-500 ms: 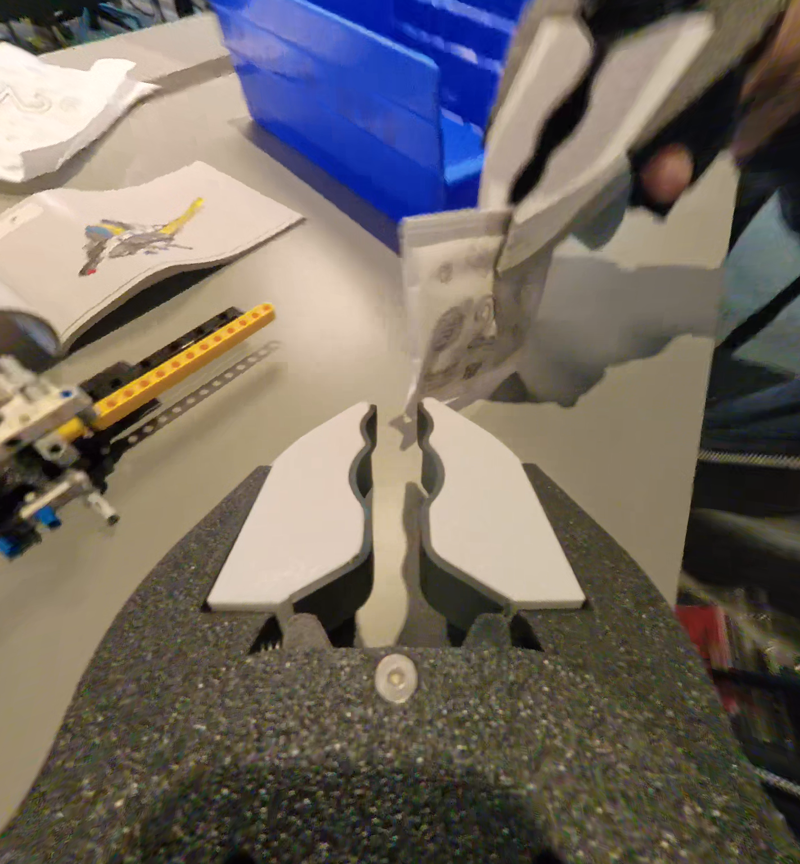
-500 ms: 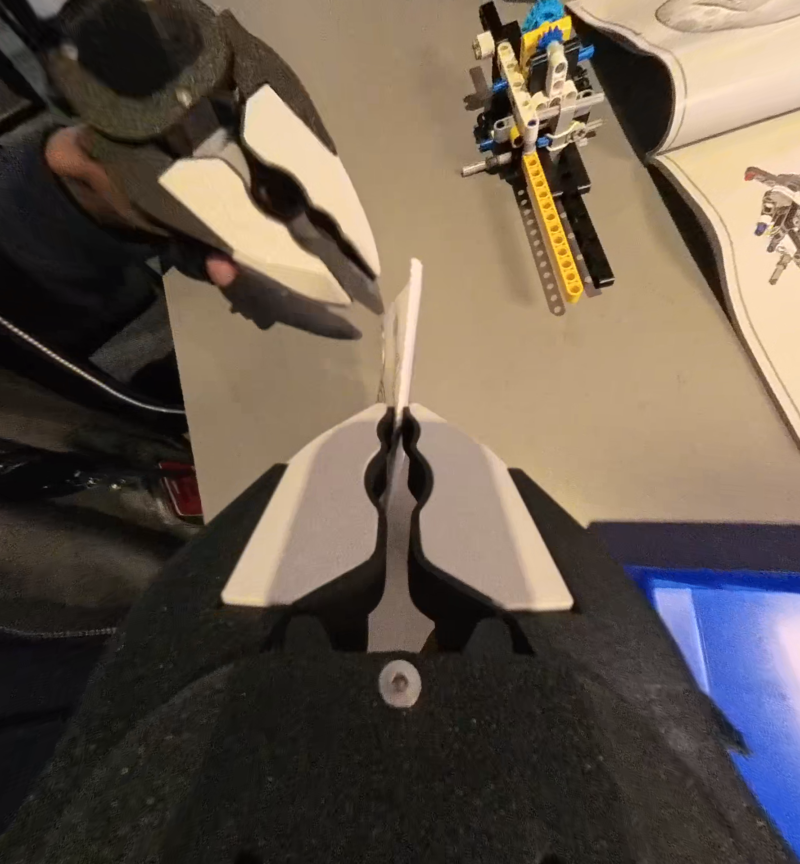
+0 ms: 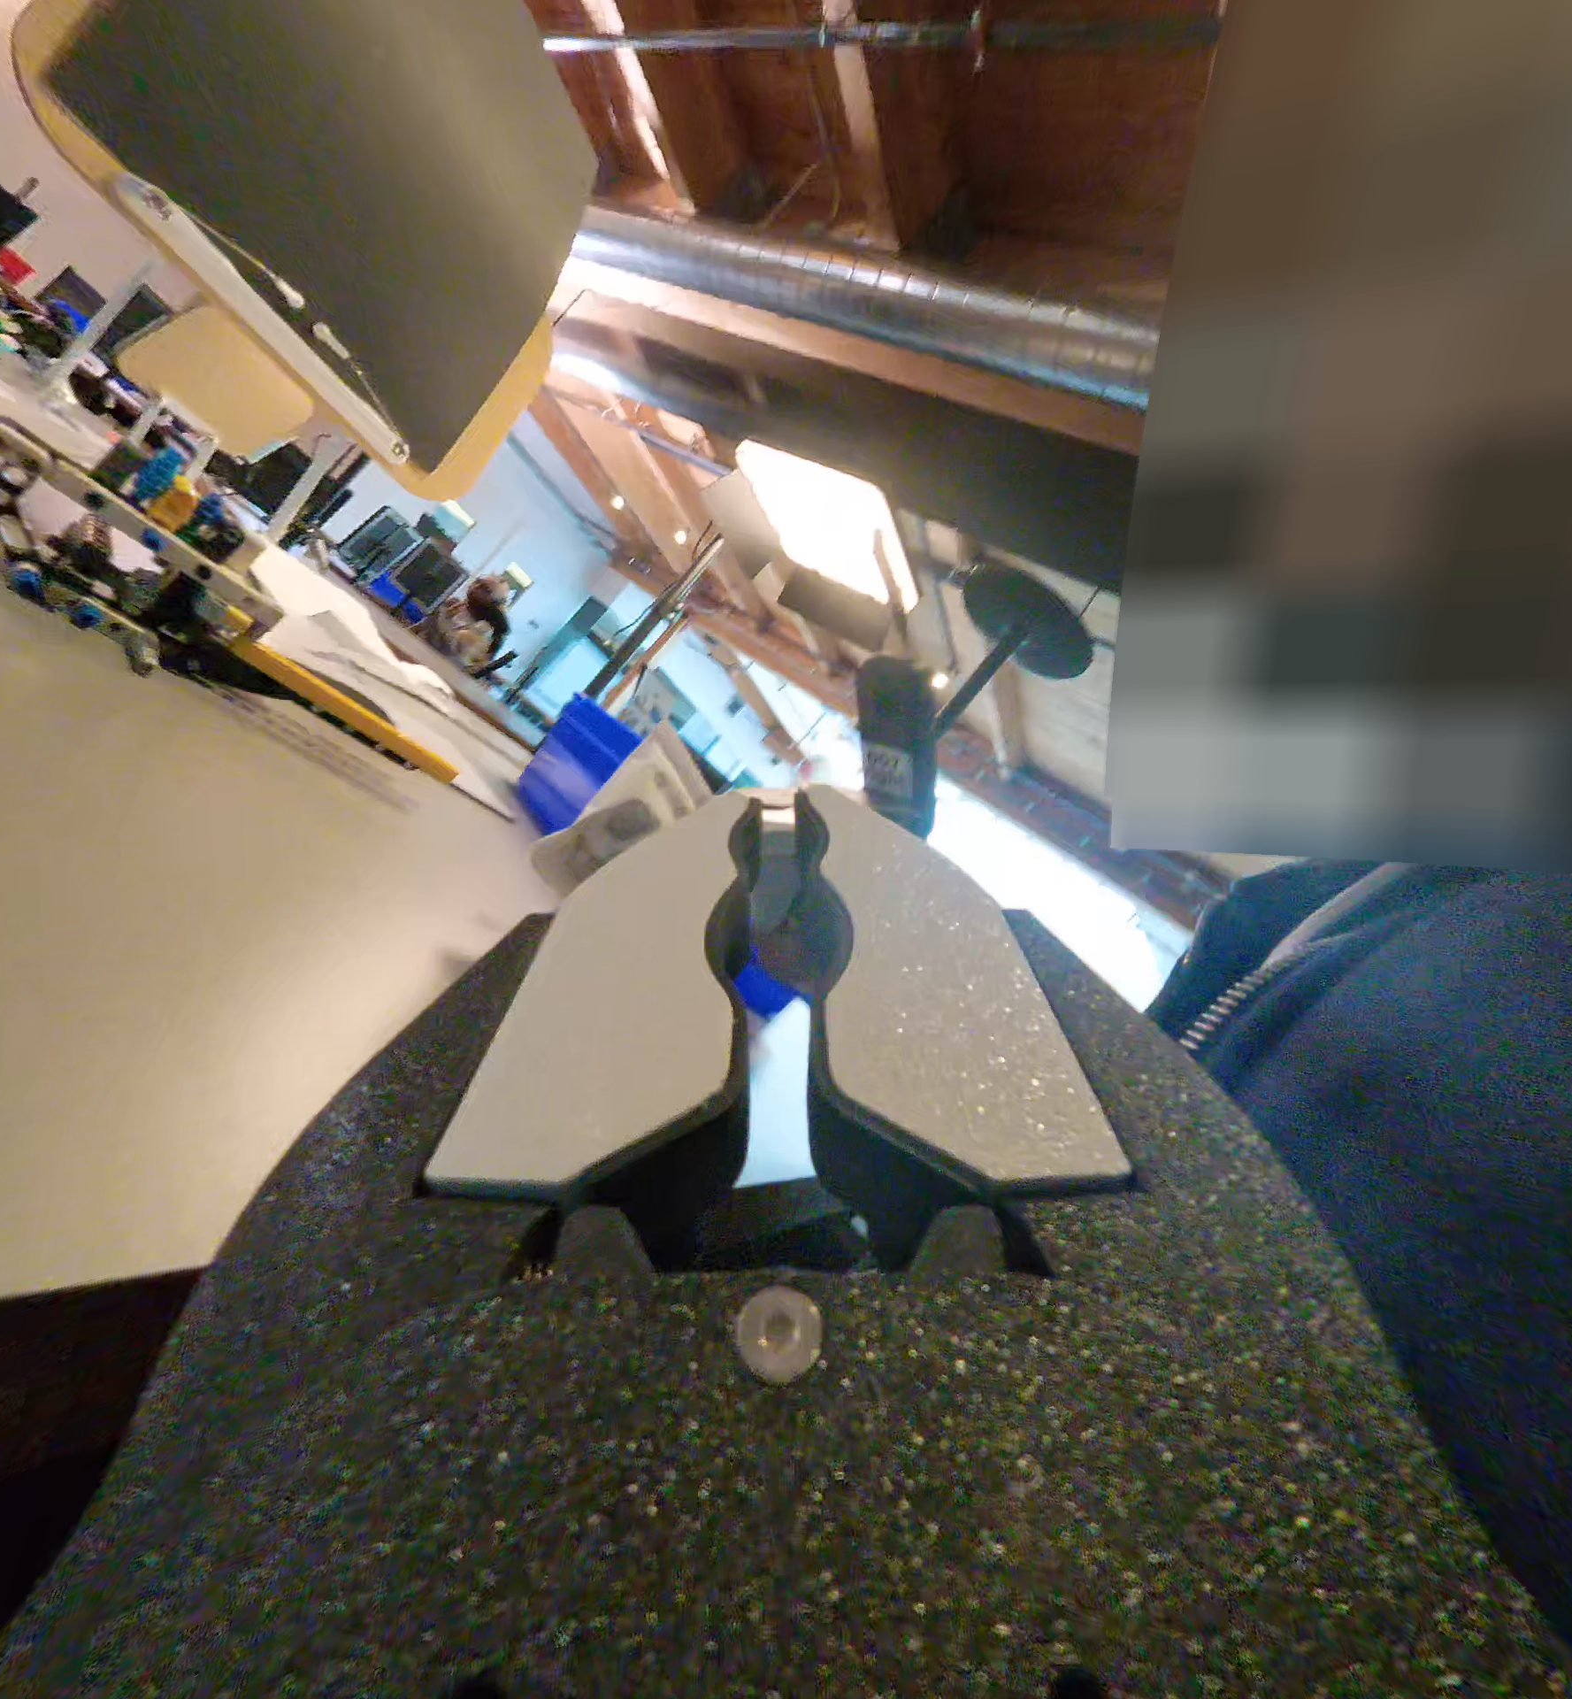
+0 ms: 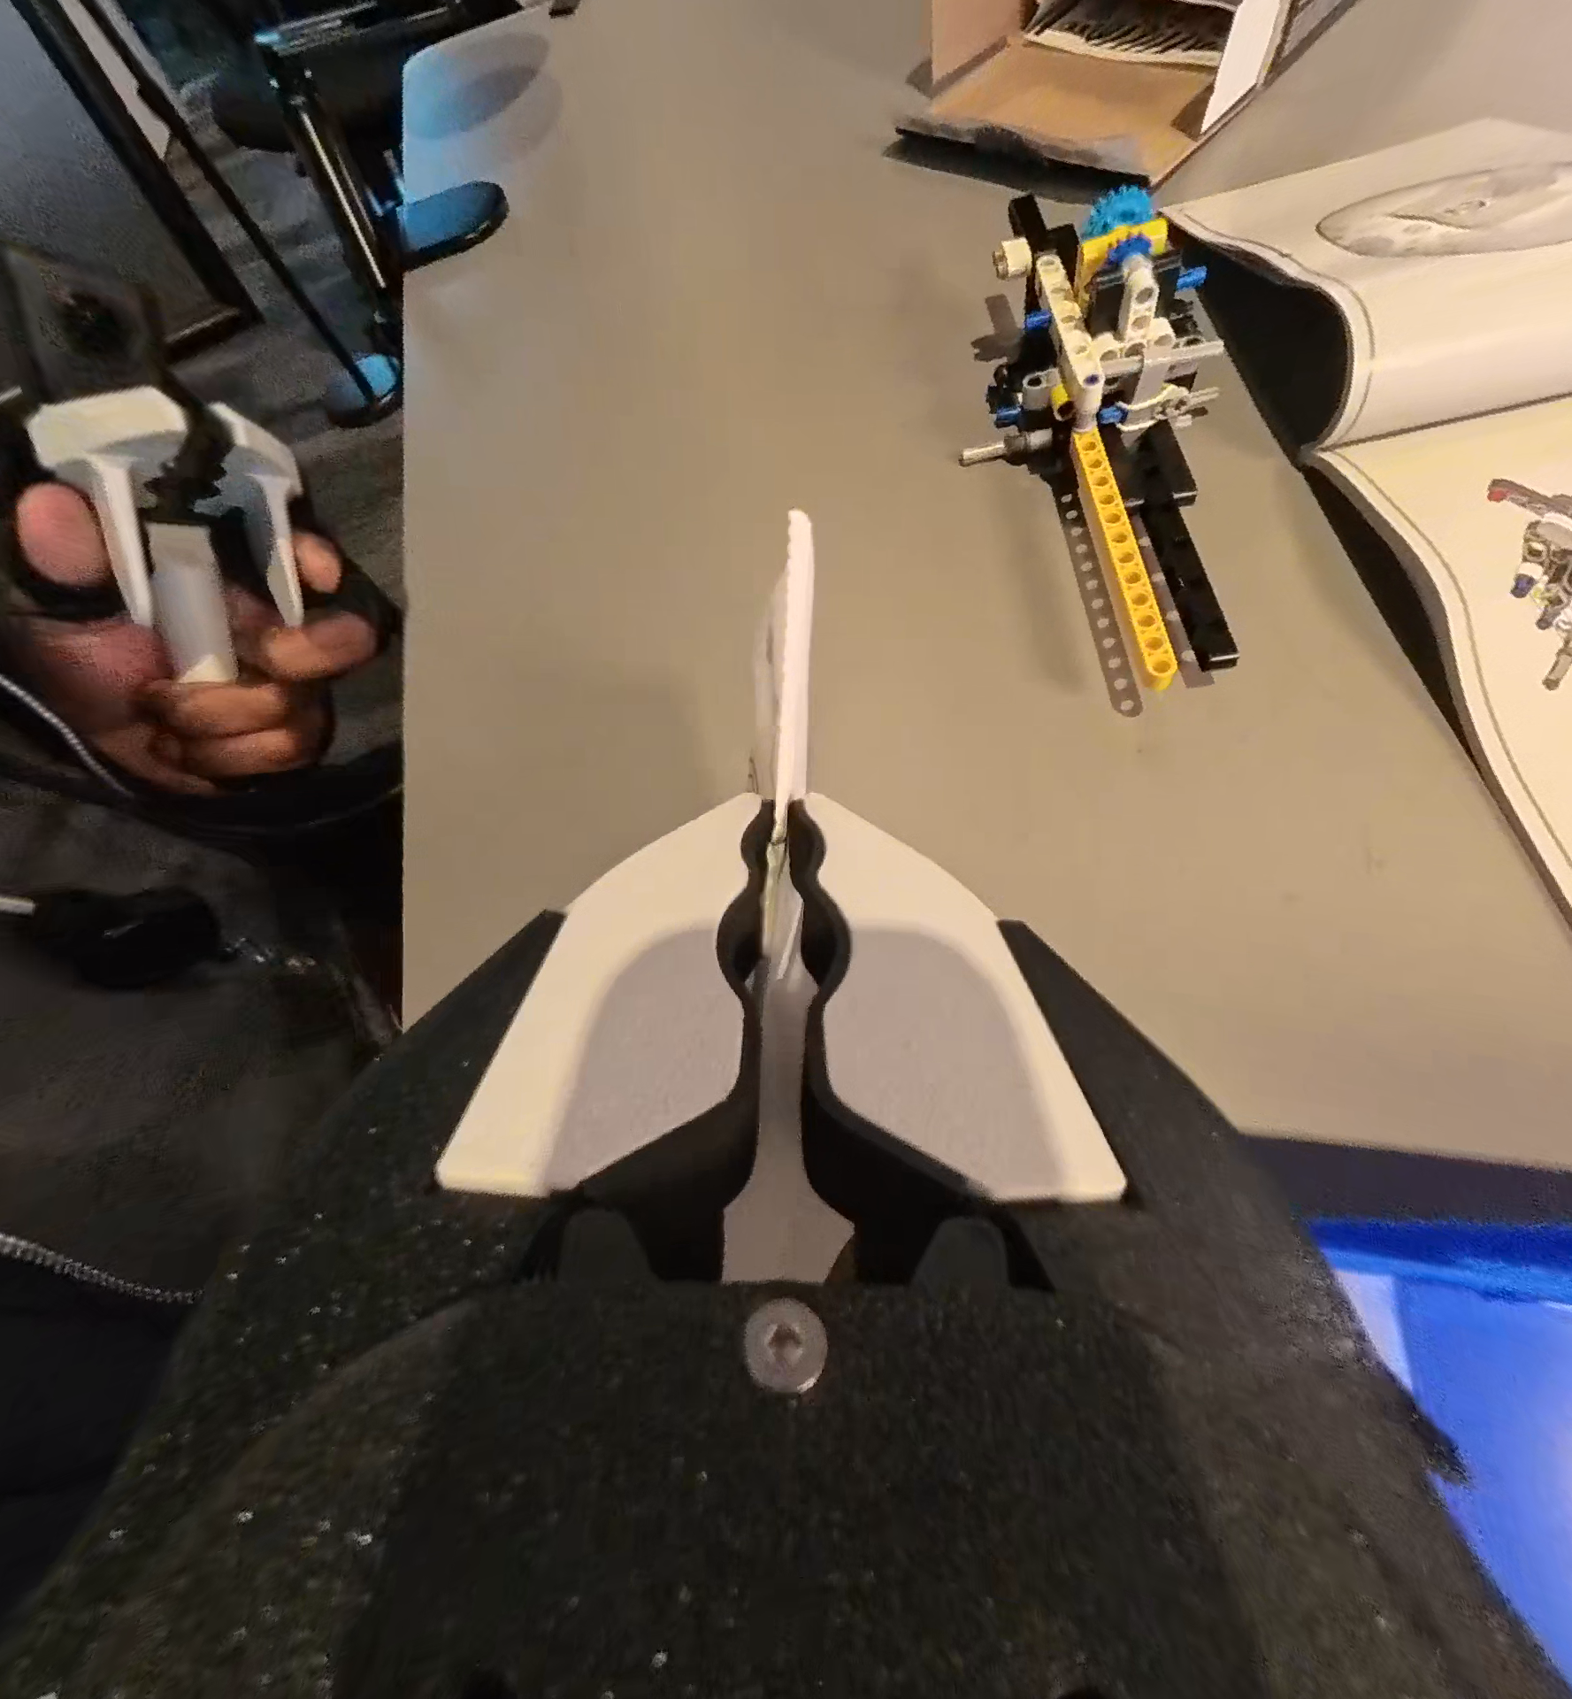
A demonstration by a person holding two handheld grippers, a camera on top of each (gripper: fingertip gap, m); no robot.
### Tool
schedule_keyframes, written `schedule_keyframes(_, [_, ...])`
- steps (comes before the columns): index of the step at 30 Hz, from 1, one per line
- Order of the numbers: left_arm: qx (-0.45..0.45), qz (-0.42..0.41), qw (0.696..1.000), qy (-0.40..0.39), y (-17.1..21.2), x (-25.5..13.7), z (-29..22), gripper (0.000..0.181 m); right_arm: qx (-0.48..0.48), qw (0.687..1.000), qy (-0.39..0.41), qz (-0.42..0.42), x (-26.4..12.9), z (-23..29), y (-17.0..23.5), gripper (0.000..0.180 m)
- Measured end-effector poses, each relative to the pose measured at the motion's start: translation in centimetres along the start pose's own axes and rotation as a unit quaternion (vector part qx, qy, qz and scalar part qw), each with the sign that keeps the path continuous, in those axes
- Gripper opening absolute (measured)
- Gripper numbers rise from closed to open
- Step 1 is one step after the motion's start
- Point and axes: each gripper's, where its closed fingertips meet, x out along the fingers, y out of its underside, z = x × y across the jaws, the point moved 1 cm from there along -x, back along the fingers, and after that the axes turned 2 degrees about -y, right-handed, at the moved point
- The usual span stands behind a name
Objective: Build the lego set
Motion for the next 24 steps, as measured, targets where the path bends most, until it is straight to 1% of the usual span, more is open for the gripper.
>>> schedule_keyframes(3, [0.066, 0.069, 0.995, -0.012, 0.0, 1.4, 0.1, 0.008, -0.002, 1.000, -0.019, 0.015, 0.4, 0.1, -0.2, 0.003])
schedule_keyframes(6, [0.131, 0.190, 0.973, -0.003, -0.6, 5.2, 1.8, 0.018, -0.002, 0.998, -0.041, 0.047, 1.0, 0.2, 0.2, 0.003])
schedule_keyframes(8, [0.170, 0.279, 0.945, 0.000, -1.2, 8.4, 4.0, 0.026, -0.005, 0.997, -0.048, 0.066, 1.3, 0.0, 0.3, 0.003])
schedule_keyframes(10, [0.206, 0.349, 0.914, 0.024, -1.4, 12.0, 5.6, 0.035, -0.010, 0.995, -0.049, 0.084, 1.5, -0.6, 0.5, 0.003])
schedule_keyframes(12, [0.222, 0.420, 0.876, 0.084, -0.1, 15.2, 6.4, 0.040, -0.013, 0.994, -0.051, 0.097, 1.7, -1.1, 0.5, 0.003])
schedule_keyframes(14, [0.217, 0.480, 0.838, 0.137, 2.1, 17.2, 7.5, 0.045, -0.020, 0.994, -0.052, 0.097, 1.9, -1.5, 0.1, 0.003])
schedule_keyframes(16, [0.199, 0.530, 0.803, 0.187, 4.6, 17.9, 7.7, 0.045, -0.031, 0.993, -0.055, 0.096, 2.1, -1.7, 0.0, 0.003])
schedule_keyframes(18, [0.200, 0.549, 0.782, 0.216, 6.6, 17.9, 7.7, 0.045, -0.039, 0.994, -0.060, 0.088, 2.3, -1.8, -0.1, 0.003])
schedule_keyframes(20, [0.203, 0.558, 0.767, 0.243, 8.2, 17.2, 7.6, 0.044, -0.042, 0.994, -0.070, 0.079, 2.4, -1.9, -0.1, 0.003])
schedule_keyframes(22, [0.205, 0.575, 0.755, 0.241, 9.4, 16.4, 8.1, 0.043, -0.038, 0.994, -0.070, 0.078, 2.5, -2.4, 0.0, 0.003])
schedule_keyframes(24, [0.203, 0.596, 0.742, 0.228, 10.1, 15.7, 8.7, 0.034, -0.035, 0.994, -0.069, 0.078, 2.7, -2.8, 0.1, 0.003])
